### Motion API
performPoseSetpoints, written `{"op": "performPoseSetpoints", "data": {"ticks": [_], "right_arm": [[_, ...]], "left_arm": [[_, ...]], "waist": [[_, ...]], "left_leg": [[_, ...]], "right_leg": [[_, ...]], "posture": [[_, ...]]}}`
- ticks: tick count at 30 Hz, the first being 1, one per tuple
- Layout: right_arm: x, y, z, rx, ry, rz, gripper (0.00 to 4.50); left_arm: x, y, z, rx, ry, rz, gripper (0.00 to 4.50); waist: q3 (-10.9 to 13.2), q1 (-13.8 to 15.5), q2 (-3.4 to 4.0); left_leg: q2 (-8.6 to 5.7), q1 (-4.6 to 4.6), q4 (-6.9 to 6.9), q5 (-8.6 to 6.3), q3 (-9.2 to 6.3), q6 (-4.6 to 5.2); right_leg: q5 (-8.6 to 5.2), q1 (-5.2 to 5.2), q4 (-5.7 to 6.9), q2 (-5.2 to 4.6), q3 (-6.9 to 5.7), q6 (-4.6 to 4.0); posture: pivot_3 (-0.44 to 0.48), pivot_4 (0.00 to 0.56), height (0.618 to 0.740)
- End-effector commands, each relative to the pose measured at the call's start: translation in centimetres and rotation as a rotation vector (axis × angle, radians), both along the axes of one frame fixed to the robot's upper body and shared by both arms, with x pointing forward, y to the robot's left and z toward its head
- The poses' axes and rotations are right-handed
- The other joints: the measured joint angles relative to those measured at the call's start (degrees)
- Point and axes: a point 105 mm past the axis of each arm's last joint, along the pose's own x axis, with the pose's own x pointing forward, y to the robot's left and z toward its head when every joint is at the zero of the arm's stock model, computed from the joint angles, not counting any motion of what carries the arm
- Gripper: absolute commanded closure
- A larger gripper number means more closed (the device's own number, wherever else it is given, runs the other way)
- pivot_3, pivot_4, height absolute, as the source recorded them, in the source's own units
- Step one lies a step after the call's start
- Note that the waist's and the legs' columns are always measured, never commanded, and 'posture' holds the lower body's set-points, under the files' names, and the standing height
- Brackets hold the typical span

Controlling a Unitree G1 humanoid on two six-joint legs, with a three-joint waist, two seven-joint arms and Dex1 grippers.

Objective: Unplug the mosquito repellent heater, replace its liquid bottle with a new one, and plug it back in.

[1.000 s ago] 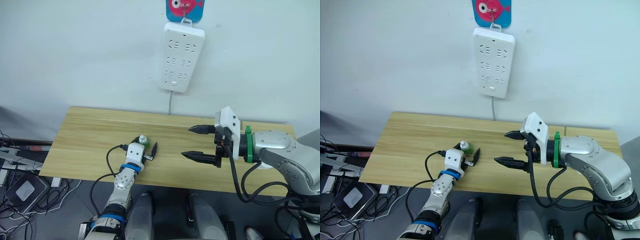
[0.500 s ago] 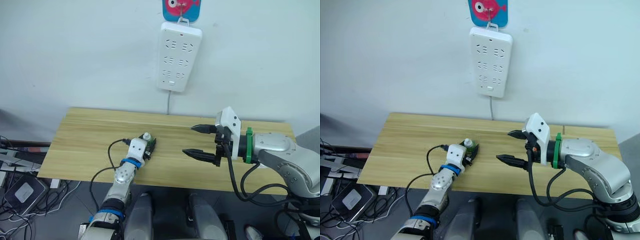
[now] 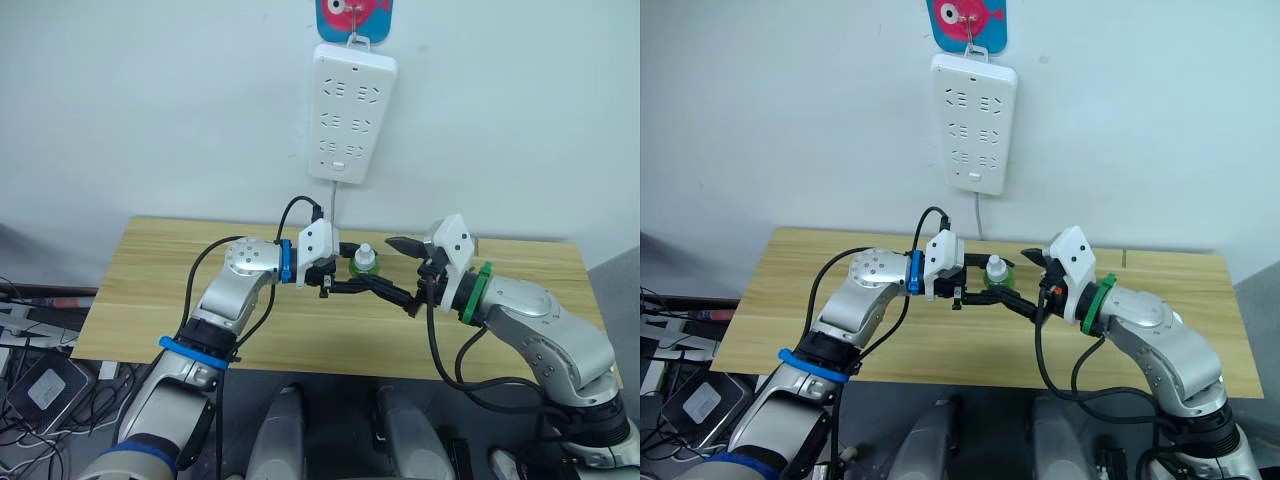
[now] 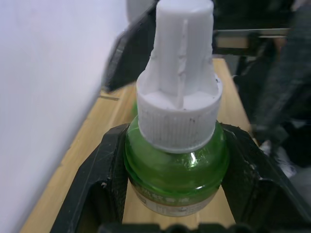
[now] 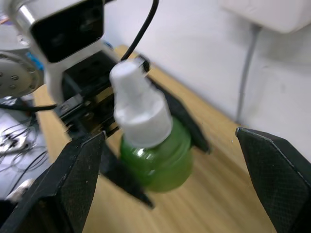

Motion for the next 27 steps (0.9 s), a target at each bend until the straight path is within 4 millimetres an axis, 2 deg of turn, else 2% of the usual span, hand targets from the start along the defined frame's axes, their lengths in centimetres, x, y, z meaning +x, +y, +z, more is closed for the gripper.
{"op": "performPoseSetpoints", "data": {"ticks": [1, 6, 9, 14, 16, 21, 25, 27], "right_arm": [[-0.8, 0.8, 1.2, 0.021, -0.07, 0.014, 0.0], [-1.2, 1.0, 1.8, 0.057, -0.1, 0.015, 0.0], [-1.3, 1.3, 1.9, 0.065, -0.101, 0.029, 0.94], [-1.5, 1.5, 1.8, 0.044, -0.117, 0.058, 2.84], [-1.5, 1.6, 1.7, 0.047, -0.114, 0.069, 3.45], [-2.0, 2.2, 1.6, 0.01, -0.111, 0.203, 3.44], [-3.3, 2.3, 2.0, -0.059, -0.11, 0.494, 3.44], [-3.3, 1.9, 2.3, -0.093, -0.096, 0.626, 3.44]], "left_arm": [[-0.1, -0.6, 1.1, -0.022, -0.029, -0.051, 2.23], [-0.2, -1.0, 1.5, -0.035, -0.024, -0.07, 2.23], [-0.2, -1.0, 1.4, -0.035, -0.026, -0.071, 2.23], [-0.2, -0.7, 1.1, -0.01, -0.04, -0.062, 2.23], [-0.2, -0.7, 1.1, -0.015, -0.038, -0.061, 2.23], [-1.0, -0.9, 1.1, -0.018, -0.037, -0.099, 2.23], [-3.0, -1.1, 0.7, 0.008, -0.024, -0.216, 2.23], [-3.9, -1.0, 0.4, 0.035, -0.013, -0.279, 2.23]], "waist": [[0.0, 0.01, 0.0], [0.0, -0.03, 0.0], [0.0, -0.07, 0.0], [-0.01, -0.07, 0.0], [-0.01, -0.05, 0.0], [-0.01, -0.04, 0.0], [0.0, -0.07, 0.0], [-0.01, -0.02, 0.0]], "left_leg": [[0.0, -0.03, 0.01, 0.04, 0.0, -0.07], [0.0, -0.04, 0.02, 0.07, -0.01, -0.12], [0.0, -0.04, 0.04, 0.08, -0.02, -0.13], [-0.01, -0.04, 0.05, 0.08, -0.01, -0.13], [-0.01, -0.04, 0.05, 0.08, 0.0, -0.13], [-0.01, -0.04, 0.07, 0.08, -0.02, -0.12], [-0.01, -0.04, 0.08, 0.01, 0.01, 0.0], [-0.01, -0.04, 0.1, 0.0, 0.08, 0.01]], "right_leg": [[0.0, -0.01, -0.01, 0.0, -0.01, 0.0], [0.0, -0.02, 0.0, -0.01, -0.01, 0.0], [0.0, -0.02, 0.03, -0.01, -0.01, 0.0], [0.0, -0.02, 0.03, -0.01, -0.01, 0.0], [0.0, -0.02, 0.04, -0.01, -0.02, 0.0], [0.0, -0.02, 0.06, -0.01, -0.01, -0.01], [0.0, -0.02, 0.06, -0.01, -0.01, -0.01], [0.01, -0.01, 0.06, 0.0, -0.02, -0.01]], "posture": [[-0.012, 0.265, 0.74], [-0.017, 0.262, 0.74], [-0.016, 0.261, 0.74], [-0.004, 0.266, 0.74], [0.003, 0.267, 0.74], [0.026, 0.277, 0.74], [0.025, 0.279, 0.74], [0.028, 0.274, 0.74]]}}
